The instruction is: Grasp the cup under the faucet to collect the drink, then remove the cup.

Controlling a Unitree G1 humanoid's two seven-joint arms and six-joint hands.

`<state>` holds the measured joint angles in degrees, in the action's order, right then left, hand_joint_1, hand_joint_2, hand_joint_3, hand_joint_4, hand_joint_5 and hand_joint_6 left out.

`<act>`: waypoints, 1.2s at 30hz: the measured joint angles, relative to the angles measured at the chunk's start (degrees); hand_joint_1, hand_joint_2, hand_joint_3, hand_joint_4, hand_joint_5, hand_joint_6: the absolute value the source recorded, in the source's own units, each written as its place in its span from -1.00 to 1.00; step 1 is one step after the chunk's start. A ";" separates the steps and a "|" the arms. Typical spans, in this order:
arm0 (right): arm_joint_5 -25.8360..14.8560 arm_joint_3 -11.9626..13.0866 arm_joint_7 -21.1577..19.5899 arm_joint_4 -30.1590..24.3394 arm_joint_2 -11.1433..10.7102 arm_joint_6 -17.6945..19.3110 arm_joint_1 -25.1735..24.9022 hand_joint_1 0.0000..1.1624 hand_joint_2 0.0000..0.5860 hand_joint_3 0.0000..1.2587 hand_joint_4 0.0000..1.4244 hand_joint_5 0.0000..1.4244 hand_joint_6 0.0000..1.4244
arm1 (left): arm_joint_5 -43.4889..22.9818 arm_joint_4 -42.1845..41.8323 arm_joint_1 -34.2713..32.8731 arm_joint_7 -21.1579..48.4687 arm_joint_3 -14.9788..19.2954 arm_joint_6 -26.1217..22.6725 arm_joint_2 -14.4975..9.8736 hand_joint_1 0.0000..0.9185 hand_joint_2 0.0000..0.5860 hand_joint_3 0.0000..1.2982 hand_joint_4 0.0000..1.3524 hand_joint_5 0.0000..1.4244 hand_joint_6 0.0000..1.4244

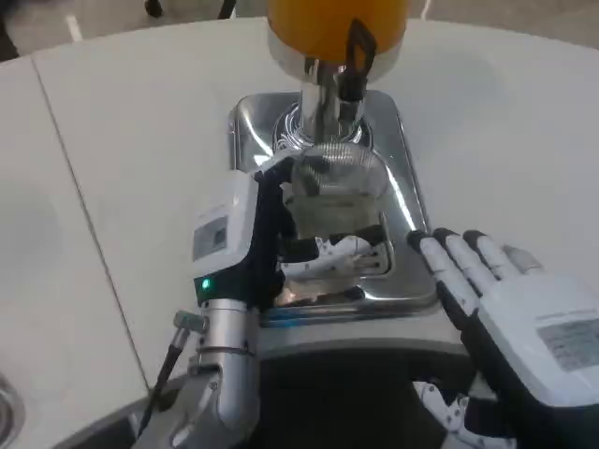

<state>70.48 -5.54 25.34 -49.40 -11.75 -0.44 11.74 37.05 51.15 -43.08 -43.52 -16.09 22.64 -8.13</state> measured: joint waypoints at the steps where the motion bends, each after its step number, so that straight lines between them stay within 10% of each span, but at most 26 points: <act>1: 0.05 -0.21 0.07 0.13 0.04 0.00 -0.29 -0.13 0.76 -1.00 -1.00 -1.00 -0.92 | -0.10 0.11 -0.04 -0.29 -0.24 0.06 -0.30 0.20 -0.69 -0.34 -0.26 0.32 0.71; 23: -0.08 -1.85 -0.64 1.36 3.10 -0.20 -1.06 -0.14 0.78 -1.00 -1.00 -1.00 -0.91 | -1.81 -9.03 4.65 2.85 0.32 2.53 -5.53 -0.09 -0.80 -0.61 -0.71 -0.05 0.24; 30: -3.20 -1.67 -2.67 -0.90 6.80 -1.11 0.37 -0.16 0.77 -1.00 -1.00 -1.00 -0.91 | 0.03 -23.88 14.50 3.60 4.44 -0.14 -13.11 -0.09 -0.81 -0.71 -0.78 -0.17 0.07; 36: -7.07 -1.67 -3.08 0.18 11.45 -4.96 -6.08 -0.17 0.75 -1.00 -1.00 -1.00 -0.91 | -0.67 -37.11 25.65 8.80 9.48 -4.93 -17.08 -0.13 -0.78 -1.00 -1.00 -0.51 -0.46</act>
<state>63.40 -7.21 22.26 -49.22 -0.31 -5.40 5.66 36.39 14.04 -17.43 -34.71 -6.61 17.71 -25.20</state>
